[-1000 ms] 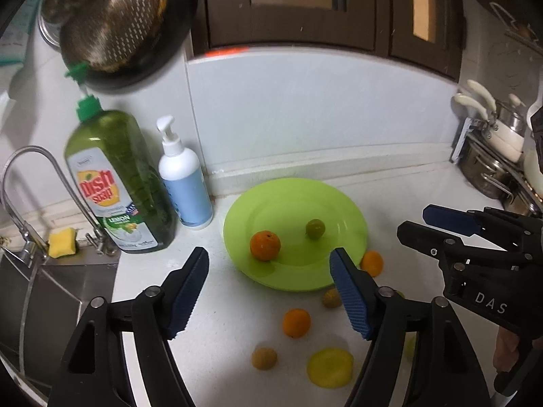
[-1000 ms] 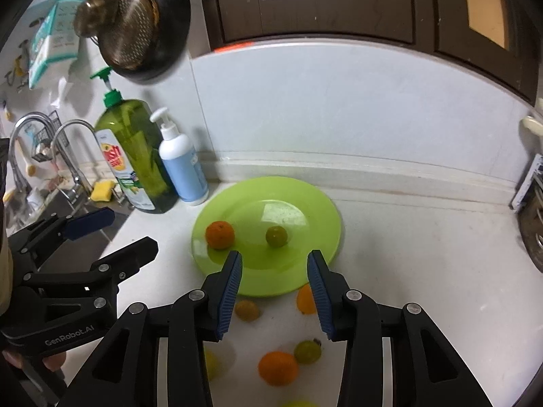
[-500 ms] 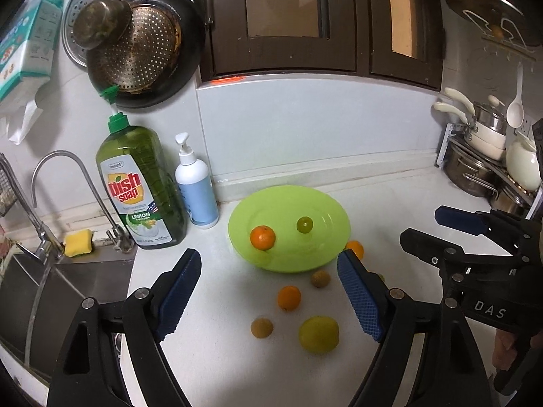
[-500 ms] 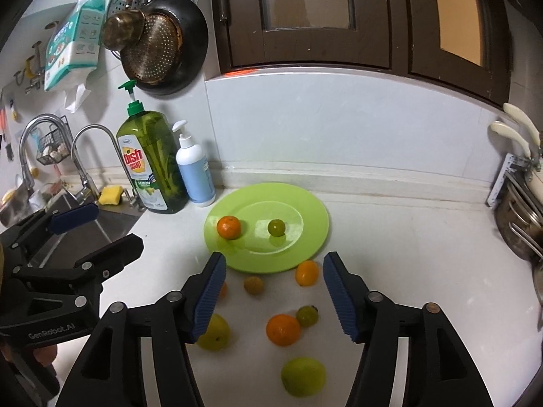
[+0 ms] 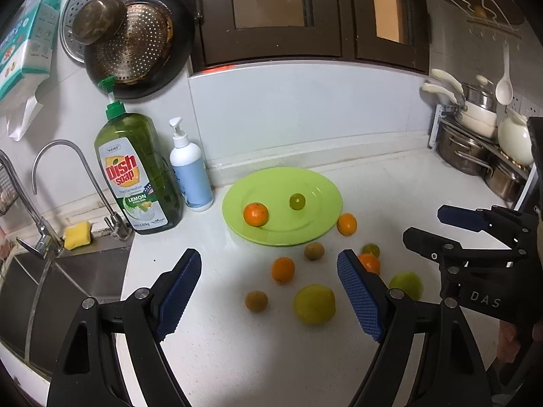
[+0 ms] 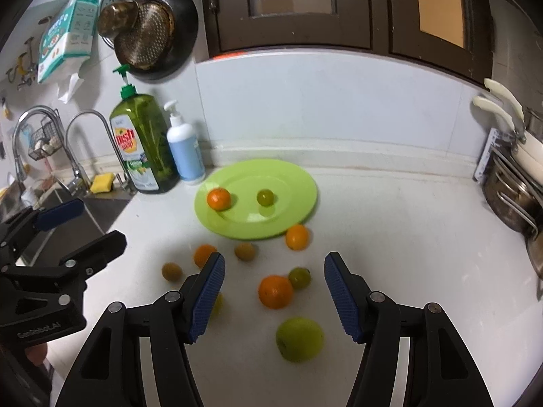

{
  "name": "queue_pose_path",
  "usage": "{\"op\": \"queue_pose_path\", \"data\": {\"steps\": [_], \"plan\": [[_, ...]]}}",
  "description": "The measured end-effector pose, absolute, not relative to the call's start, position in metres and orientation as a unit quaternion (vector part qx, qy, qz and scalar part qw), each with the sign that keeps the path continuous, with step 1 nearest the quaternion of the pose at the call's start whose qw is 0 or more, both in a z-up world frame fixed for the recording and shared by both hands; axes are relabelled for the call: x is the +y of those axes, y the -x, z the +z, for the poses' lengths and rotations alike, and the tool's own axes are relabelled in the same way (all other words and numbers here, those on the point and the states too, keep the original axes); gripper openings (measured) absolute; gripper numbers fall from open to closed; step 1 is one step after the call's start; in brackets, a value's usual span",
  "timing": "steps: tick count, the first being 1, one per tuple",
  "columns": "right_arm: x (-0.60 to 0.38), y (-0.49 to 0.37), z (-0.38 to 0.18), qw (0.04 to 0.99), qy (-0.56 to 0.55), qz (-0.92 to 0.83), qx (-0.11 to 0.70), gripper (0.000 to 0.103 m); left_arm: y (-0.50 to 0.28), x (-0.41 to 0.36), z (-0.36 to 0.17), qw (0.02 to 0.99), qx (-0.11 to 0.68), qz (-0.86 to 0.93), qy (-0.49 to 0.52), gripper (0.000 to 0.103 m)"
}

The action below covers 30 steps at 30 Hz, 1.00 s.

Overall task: Organize fruits
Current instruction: 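Withdraw both open tools from the plate toward the remaining fruits, then grasp the yellow-green pear with the left tool while the right tool grasps the green apple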

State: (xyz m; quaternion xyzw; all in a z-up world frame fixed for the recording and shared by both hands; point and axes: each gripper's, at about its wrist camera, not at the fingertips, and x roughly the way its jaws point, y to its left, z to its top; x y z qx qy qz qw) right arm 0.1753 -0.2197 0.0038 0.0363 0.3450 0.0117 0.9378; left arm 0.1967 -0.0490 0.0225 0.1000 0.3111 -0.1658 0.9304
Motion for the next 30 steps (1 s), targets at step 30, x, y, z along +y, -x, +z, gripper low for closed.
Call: {"op": "queue_pose_path", "data": {"steps": [30], "plan": [[-0.245, -0.17, -0.072, 0.886, -0.064, -0.018, 0.459, 0.062, -0.21, -0.072, -0.058, 0.881, 0.401, -0.216, -0.127, 0.082]]}}
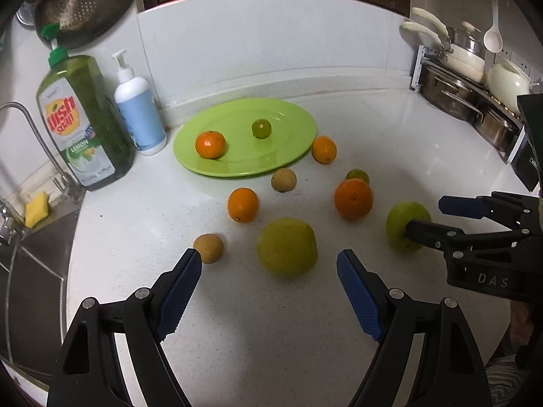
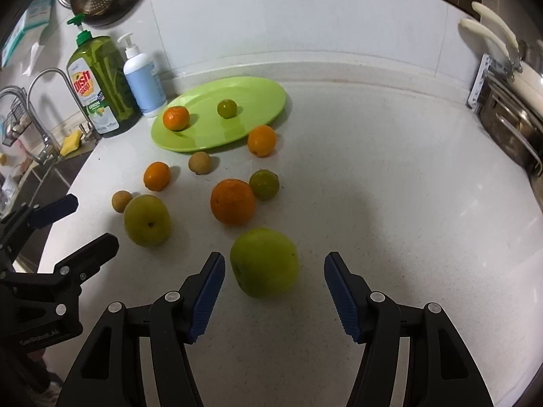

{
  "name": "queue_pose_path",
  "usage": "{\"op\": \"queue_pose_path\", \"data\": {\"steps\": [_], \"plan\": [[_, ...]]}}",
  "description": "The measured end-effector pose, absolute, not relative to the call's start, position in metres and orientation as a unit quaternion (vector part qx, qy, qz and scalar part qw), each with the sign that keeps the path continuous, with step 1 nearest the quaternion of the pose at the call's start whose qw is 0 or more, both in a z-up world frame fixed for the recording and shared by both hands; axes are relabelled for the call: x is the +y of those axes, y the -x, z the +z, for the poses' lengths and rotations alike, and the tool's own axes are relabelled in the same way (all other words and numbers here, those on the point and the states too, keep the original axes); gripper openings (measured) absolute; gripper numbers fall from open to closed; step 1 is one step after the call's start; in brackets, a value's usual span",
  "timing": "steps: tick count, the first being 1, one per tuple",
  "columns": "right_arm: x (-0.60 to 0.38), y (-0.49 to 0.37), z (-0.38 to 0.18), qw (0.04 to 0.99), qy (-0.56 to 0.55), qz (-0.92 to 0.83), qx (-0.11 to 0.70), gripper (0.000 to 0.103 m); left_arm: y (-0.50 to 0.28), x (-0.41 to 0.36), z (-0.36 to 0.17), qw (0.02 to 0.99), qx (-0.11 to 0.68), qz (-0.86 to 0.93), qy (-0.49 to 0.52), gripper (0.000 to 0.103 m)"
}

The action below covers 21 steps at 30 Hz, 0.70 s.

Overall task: Organize fruits
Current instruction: 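Grasp the yellow-green pear with the left tool while the right tool grasps the green apple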

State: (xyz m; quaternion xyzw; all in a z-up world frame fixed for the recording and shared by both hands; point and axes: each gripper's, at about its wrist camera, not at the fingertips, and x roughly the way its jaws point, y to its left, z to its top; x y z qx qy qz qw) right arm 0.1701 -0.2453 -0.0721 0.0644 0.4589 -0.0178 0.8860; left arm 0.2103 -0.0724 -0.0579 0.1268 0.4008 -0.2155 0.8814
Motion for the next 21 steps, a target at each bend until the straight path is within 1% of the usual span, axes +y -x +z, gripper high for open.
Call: {"op": "queue_pose_path", "data": {"steps": [11, 19, 21], "plan": [[-0.245, -0.185, -0.093, 0.868, -0.088, 0.0, 0.489, 0.062, -0.232, -0.08, -0.074, 0.872, 0.421, -0.221, -0.116, 0.08], [-0.244, -0.19, -0.098, 0.865, -0.088, 0.008, 0.494, 0.061, -0.244, -0.085, -0.083, 0.865, 0.433, -0.228, -0.115, 0.067], [-0.242, -0.192, -0.099, 0.864, -0.087, 0.011, 0.495, 0.058, -0.246, -0.086, -0.084, 0.863, 0.434, -0.23, -0.115, 0.062]]}}
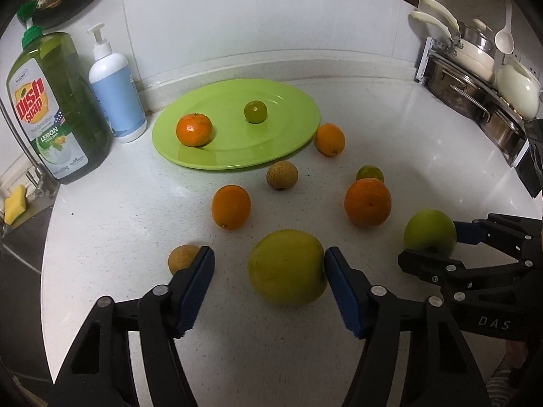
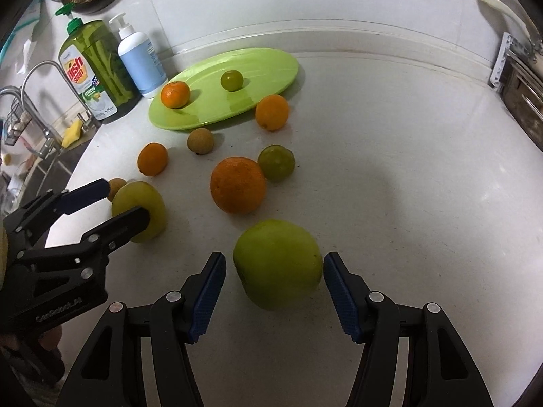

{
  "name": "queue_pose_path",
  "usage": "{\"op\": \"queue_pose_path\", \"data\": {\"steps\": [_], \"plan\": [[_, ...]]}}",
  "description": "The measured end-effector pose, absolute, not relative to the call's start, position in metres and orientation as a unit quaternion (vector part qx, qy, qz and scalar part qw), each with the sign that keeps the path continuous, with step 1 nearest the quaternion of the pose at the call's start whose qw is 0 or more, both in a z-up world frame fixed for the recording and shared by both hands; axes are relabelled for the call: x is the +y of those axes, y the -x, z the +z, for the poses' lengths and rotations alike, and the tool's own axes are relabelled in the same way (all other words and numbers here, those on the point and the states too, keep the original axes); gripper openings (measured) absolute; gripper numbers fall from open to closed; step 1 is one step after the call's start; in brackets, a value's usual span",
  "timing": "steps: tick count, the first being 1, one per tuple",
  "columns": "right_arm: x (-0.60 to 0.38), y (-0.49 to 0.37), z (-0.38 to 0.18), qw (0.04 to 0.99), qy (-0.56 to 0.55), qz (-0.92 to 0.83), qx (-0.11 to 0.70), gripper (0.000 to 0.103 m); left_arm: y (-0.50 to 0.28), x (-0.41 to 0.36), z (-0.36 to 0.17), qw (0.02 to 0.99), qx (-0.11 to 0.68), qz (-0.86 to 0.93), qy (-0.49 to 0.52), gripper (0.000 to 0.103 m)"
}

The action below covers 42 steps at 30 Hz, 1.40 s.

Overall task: Organize fruits
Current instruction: 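Grasp the yellow-green pear with the left tool while the right tool grasps the green apple, then carry the pear with the left tool while the right tool carries the apple to the plate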

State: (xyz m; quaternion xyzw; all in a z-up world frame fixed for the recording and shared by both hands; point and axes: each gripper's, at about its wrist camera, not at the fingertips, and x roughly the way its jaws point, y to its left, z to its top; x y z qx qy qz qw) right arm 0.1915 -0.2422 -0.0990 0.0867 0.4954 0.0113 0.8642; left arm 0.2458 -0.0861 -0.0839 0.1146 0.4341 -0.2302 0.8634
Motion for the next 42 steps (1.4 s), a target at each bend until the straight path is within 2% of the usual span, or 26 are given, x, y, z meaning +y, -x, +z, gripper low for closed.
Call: {"op": "queue_pose_path", "data": {"steps": [5, 9, 27, 42], "plan": [[-0.242, -0.193, -0.101, 0.862, -0.089, 0.013, 0.499, 0.051, -0.246, -0.09, -0.087, 0.856, 0.44, -0.248, -0.111, 0.054], [-0.242, -0.193, -0.101, 0.862, -0.09, 0.013, 0.498, 0.051, -0.245, -0.094, -0.09, 0.847, 0.449, -0.261, -0.112, 0.049], [-0.239, -0.191, -0.096, 0.87, -0.084, 0.014, 0.485, 0.05, -0.237, -0.094, -0.084, 0.85, 0.443, -0.257, -0.12, 0.048], [-0.232, -0.188, -0.065, 0.894, -0.073, 0.026, 0.441, 0.05, -0.223, -0.083, -0.048, 0.877, 0.398, -0.241, -0.116, 0.048]]}}
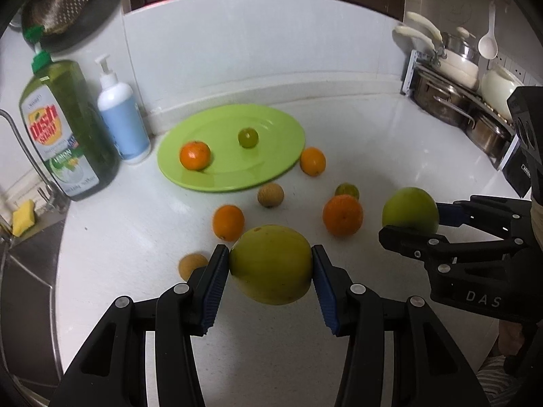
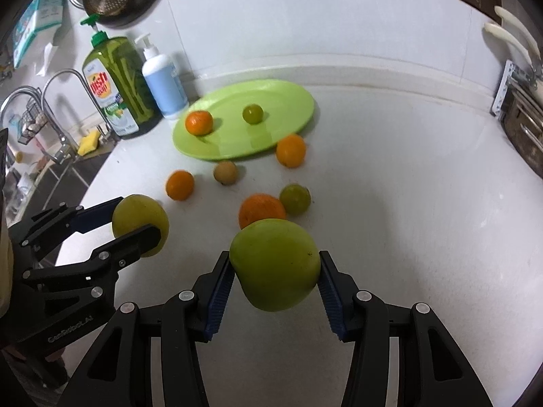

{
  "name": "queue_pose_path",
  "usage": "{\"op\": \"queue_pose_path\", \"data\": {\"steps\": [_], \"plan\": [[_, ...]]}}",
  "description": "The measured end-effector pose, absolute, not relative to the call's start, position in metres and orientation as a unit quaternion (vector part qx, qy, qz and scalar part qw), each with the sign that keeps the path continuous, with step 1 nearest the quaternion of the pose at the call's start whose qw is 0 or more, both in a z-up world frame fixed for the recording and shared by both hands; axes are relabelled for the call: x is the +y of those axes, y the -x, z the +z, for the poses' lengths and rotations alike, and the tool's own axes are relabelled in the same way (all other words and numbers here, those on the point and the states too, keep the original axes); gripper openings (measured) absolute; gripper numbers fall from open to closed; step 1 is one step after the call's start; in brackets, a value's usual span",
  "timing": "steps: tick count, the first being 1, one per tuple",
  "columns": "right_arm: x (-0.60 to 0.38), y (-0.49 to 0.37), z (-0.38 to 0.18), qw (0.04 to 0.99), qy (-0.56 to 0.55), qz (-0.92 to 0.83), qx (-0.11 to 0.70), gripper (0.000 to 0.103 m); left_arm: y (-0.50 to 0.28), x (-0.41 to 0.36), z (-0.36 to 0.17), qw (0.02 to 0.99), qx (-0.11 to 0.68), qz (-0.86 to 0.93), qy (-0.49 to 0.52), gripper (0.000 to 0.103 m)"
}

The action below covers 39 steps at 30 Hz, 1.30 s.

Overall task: Organize fruits
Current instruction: 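Carry the pear with the left tool while the right tool carries the apple to the plate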

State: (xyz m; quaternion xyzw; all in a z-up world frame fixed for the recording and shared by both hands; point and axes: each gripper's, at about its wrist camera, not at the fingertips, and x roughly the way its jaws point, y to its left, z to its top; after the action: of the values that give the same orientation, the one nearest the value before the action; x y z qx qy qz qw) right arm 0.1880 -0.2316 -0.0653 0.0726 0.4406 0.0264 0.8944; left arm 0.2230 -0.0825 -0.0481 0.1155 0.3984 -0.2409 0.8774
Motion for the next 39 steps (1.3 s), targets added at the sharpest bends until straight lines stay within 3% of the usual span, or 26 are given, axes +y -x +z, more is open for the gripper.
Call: {"op": "queue_pose_path", "data": {"steps": [21, 39], "plan": [[-0.231, -0.223, -0.006, 0.935, -0.061, 0.044, 0.348, 0.05, -0.245, -0.074, 0.004, 0.915, 0.328, -0.209, -0.104, 0.048], [-0.24, -0.292, 0.005, 0.938, -0.066, 0.053, 0.337, 0.05, -0.308, -0.085, 0.021, 0.925, 0.312, -0.195, -0.095, 0.048]]}}
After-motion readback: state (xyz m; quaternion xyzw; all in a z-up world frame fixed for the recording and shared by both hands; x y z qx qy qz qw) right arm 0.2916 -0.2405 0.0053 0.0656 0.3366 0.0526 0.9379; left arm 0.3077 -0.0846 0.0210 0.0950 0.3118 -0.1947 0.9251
